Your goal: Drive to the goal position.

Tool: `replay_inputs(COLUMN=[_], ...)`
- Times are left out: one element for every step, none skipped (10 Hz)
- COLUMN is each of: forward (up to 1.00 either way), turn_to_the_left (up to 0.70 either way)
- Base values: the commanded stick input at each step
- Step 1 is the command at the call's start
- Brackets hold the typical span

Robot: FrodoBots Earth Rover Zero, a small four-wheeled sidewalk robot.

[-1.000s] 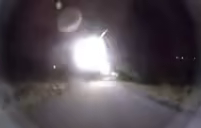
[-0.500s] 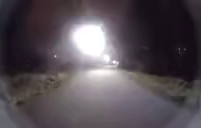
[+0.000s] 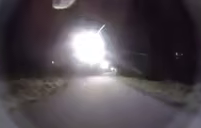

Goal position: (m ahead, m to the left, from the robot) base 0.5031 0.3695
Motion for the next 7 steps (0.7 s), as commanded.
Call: replay_inputs(forward=[1.00, 1.00, 1.00, 1.00, 1.00, 1.00, 1.00], turn_to_the_left=[0.05, 0.05, 0.05, 0.05, 0.05, 0.05, 0.05])
